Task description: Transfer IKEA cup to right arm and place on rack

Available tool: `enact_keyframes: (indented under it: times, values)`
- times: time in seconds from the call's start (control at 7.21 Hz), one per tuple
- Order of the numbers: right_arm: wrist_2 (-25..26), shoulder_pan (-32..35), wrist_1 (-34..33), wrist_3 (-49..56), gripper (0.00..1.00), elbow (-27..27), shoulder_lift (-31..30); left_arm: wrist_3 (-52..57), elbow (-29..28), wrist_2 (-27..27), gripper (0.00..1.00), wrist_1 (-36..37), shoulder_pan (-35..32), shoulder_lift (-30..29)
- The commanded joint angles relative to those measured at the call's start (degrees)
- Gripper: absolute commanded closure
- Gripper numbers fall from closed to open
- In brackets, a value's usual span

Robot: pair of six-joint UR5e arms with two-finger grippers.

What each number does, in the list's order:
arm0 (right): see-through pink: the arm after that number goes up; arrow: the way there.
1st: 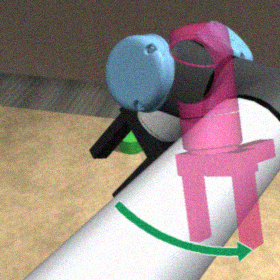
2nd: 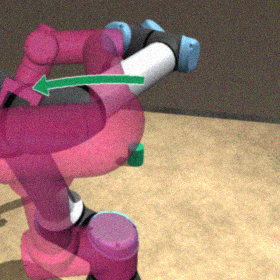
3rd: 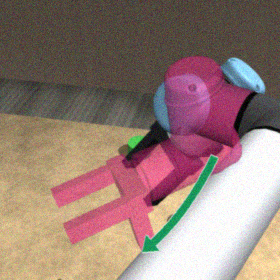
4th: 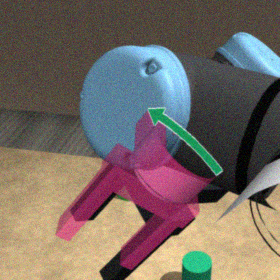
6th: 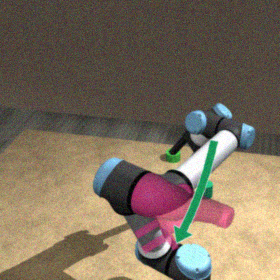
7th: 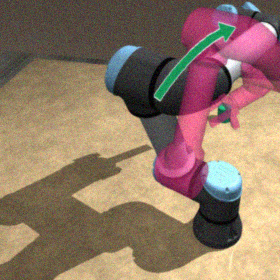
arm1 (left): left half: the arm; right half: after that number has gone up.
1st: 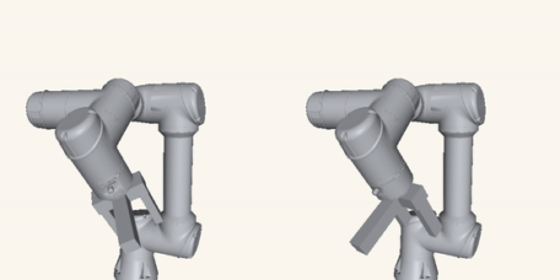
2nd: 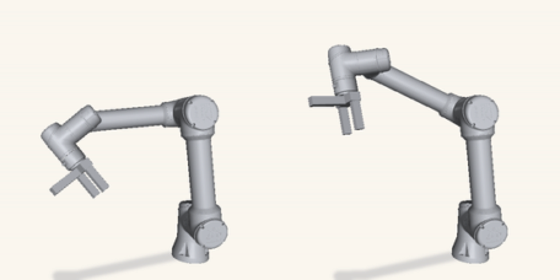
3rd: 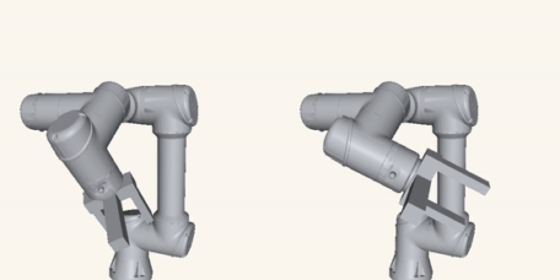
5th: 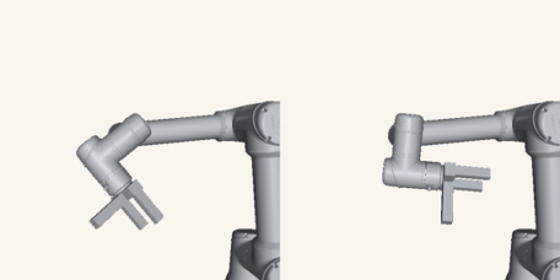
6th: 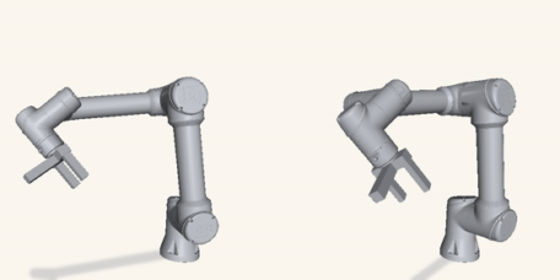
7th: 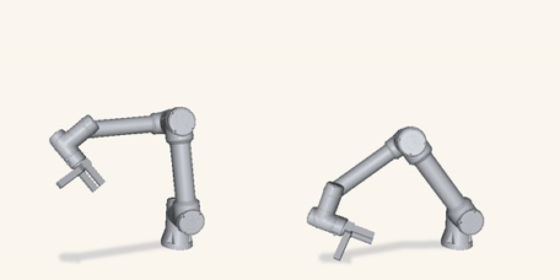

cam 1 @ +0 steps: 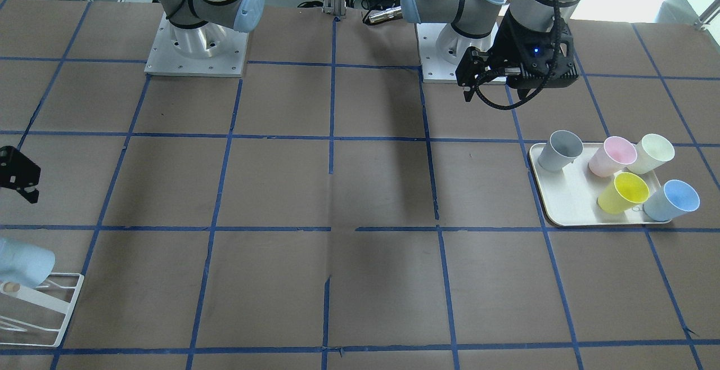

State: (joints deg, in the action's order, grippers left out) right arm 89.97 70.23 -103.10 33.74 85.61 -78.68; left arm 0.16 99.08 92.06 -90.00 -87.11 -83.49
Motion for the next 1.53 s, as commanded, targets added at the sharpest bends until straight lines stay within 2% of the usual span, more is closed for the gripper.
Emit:
enact_keyframes:
  times: [0.0, 0.28, 0.55, 1.39]
  values:
    - [-0.06, 5.95, 8.76, -7.32, 0.00, -0.01, -7.51, 0.02, -0.03, 0.05, 0.00, 0.09, 0.10, -0.01]
    - [0.03, 14.28, 11.34, -18.38, 0.00, 0.17, -11.30, 0.02, -0.03, 0.05, 0.00, 0.18, 0.19, 0.00]
    - [0.03, 21.33, 11.17, -26.24, 0.00, 0.17, -11.67, 0.11, 0.06, 0.05, 0.00, 0.27, 0.27, 0.78]
    - [-0.06, 22.67, 10.20, -27.85, 0.00, 0.79, -10.62, 0.11, 0.06, -0.21, 0.00, 0.27, 0.27, 1.31]
